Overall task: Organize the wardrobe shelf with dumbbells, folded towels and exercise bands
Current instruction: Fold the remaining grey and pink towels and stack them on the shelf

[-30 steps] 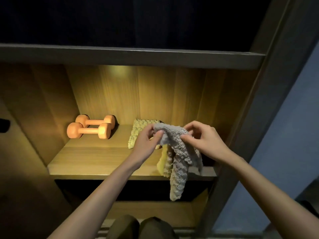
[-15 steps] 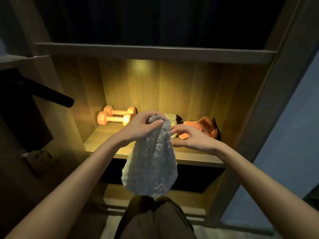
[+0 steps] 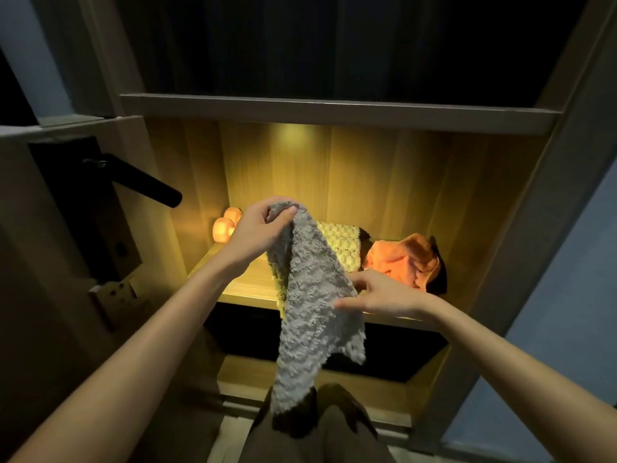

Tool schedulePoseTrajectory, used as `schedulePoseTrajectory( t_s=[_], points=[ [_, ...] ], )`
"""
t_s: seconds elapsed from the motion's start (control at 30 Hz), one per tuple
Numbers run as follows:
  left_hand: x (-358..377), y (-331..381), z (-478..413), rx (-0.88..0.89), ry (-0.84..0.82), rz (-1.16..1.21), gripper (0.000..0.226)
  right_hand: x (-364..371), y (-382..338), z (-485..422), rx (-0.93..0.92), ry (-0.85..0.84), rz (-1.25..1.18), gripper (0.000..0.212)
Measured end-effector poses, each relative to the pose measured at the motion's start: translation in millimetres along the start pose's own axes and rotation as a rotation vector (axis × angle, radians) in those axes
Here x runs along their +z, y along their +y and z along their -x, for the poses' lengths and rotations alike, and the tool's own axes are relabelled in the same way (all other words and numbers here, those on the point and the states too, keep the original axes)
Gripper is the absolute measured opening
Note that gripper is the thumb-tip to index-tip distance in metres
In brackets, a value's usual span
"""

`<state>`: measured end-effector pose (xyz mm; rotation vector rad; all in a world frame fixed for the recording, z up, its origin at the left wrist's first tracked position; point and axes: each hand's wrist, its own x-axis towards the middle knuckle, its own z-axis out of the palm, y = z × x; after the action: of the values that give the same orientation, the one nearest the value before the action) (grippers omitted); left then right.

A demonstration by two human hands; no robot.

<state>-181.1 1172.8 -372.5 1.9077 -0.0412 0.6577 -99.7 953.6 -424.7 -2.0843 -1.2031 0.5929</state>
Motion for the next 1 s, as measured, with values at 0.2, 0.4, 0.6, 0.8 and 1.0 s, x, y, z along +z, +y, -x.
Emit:
schedulePoseTrajectory(
  t_s=[0.2, 0.4, 0.6, 0.8, 1.0],
  points=[
    [-17.5, -23.1, -10.5, -0.16, 0.259, -0.078, 0.013, -30.9, 19.6, -3.9, 0.066, 0.305, 0.048, 0.031],
    [-31.3, -54.0, -20.9, -0.288, 0.341, -0.383, 0.049, -64.3, 28.6, -14.0, 0.064, 0.757, -0.068, 0.018],
    [-32.9, -57.7, -28.1, -0.549, 0.216, -0.002, 0.052, -69.6, 30.3, -29.7, 0.163, 0.907, -0.379, 0.024],
    [-14.6, -47.2, -18.3, -0.689, 0.04, 0.278, 0.034, -52.3, 13.6, -36.4, 0.151, 0.834, -0.568, 0.021],
    [18.7, -31.0, -13.3, -0.694, -0.037, 0.432, 0.022, -30.5, -7.9, -42.7, 0.055, 0.758, -0.65, 0.019]
  ],
)
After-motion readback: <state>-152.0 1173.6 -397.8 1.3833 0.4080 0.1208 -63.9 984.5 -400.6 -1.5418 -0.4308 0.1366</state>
